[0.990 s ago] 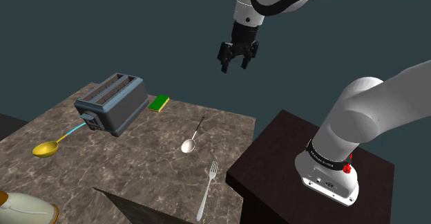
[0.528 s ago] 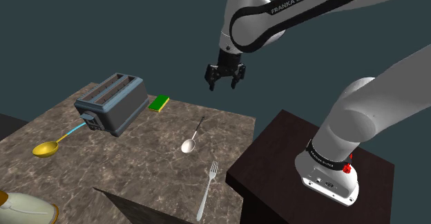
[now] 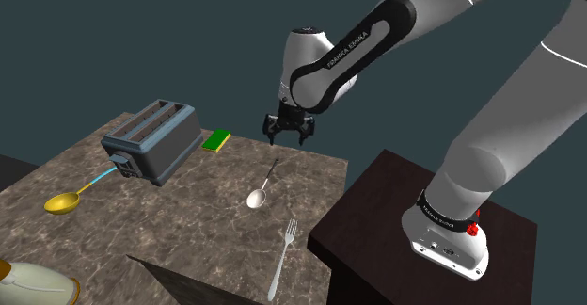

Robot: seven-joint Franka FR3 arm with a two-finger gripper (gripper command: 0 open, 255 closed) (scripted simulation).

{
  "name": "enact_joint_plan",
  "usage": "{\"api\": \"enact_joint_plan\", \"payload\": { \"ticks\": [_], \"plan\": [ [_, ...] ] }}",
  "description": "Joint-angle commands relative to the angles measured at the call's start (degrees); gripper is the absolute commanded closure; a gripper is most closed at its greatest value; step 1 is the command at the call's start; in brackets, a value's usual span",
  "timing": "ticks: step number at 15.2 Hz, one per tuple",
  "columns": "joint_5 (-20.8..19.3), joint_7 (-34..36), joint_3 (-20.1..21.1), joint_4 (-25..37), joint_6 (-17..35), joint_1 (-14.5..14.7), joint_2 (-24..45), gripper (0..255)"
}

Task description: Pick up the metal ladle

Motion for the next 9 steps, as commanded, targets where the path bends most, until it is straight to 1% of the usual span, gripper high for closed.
{"api": "enact_joint_plan", "payload": {
  "ticks": [1, 3, 5, 7, 9],
  "plan": [
    [-3.0, 5.9, 1.1, 0.9, 4.0, -0.9, 5.1, 0],
    [-7.6, 12.6, 1.2, 2.5, 7.5, -1.2, 10.6, 0],
    [-12.9, 19.7, -0.2, 4.5, 10.4, -0.3, 16.1, 0],
    [-17.4, 26.3, -2.9, 6.9, 12.9, 1.9, 21.3, 0],
    [-20.5, 31.8, -6.2, 9.6, 14.9, 4.8, 26.3, 0]
  ]
}}
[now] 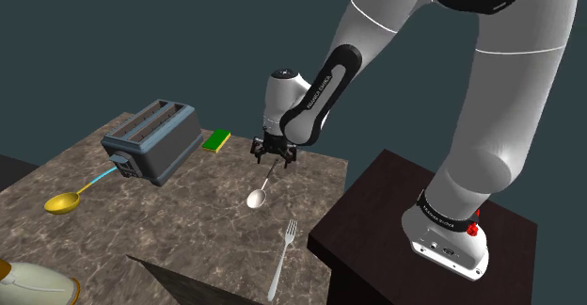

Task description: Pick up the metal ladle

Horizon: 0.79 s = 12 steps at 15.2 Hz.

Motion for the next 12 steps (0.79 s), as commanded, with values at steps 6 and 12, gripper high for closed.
{"api": "enact_joint_plan", "payload": {
  "ticks": [6, 12],
  "plan": [
    [-3.7, 12.8, -8.9, 10.0, 5.1, 8.0, 15.2, 0],
    [-4.6, 13.6, -10.8, 11.9, 8.2, 9.7, 20.1, 0]
  ]
}}
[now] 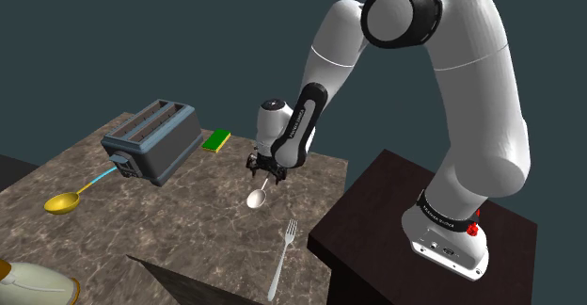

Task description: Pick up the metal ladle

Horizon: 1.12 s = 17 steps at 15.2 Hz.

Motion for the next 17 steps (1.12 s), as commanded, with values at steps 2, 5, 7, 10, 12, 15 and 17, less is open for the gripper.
{"api": "enact_joint_plan", "payload": {
  "ticks": [2, 5, 7, 10, 12, 15, 17],
  "plan": [
    [-0.3, 0.2, -0.8, 1.0, 1.2, 0.6, 2.1, 0],
    [-0.3, 0.2, -0.8, 0.8, 1.4, 0.7, 2.1, 255],
    [-0.3, 0.2, -0.8, 0.8, 1.4, 0.7, 2.1, 255],
    [-0.3, 0.3, -0.8, 0.8, 1.4, 0.7, 2.1, 255],
    [-0.3, 0.2, -0.8, 0.8, 1.4, 0.7, 2.1, 255],
    [-0.1, 0.0, -0.2, 0.3, 0.2, 0.1, 0.5, 255],
    [0.2, -0.2, 0.5, -0.4, -0.8, -0.5, -1.1, 255]
  ]
}}
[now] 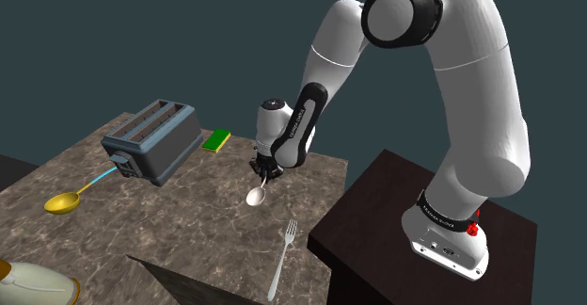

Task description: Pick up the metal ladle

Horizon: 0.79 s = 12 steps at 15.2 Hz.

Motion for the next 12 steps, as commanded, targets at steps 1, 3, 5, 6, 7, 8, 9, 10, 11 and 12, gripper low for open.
{"api": "enact_joint_plan", "payload": {
  "ticks": [1, 3, 5, 6, 7, 8, 9, 10, 11, 12],
  "plan": [
    [0.3, -0.3, 0.7, -0.7, -1.2, -0.7, -1.8, 255],
    [0.7, -0.6, 1.4, -1.3, -2.3, -1.3, -3.4, 255],
    [1.1, -0.9, 2.1, -1.8, -3.4, -1.9, -5.0, 255],
    [1.3, -1.0, 2.4, -2.1, -3.9, -2.1, -5.8, 255],
    [1.5, -1.2, 2.8, -2.3, -4.5, -2.4, -6.6, 255],
    [1.8, -1.4, 3.2, -2.5, -5.1, -2.7, -7.4, 255],
    [2.1, -1.6, 3.5, -2.7, -5.6, -3.0, -8.2, 255],
    [2.3, -1.8, 3.9, -2.9, -6.2, -3.3, -9.0, 255],
    [2.6, -2.0, 4.2, -3.1, -6.8, -3.6, -9.7, 255],
    [2.7, -2.0, 4.3, -3.2, -6.9, -3.7, -9.9, 255]
  ]
}}
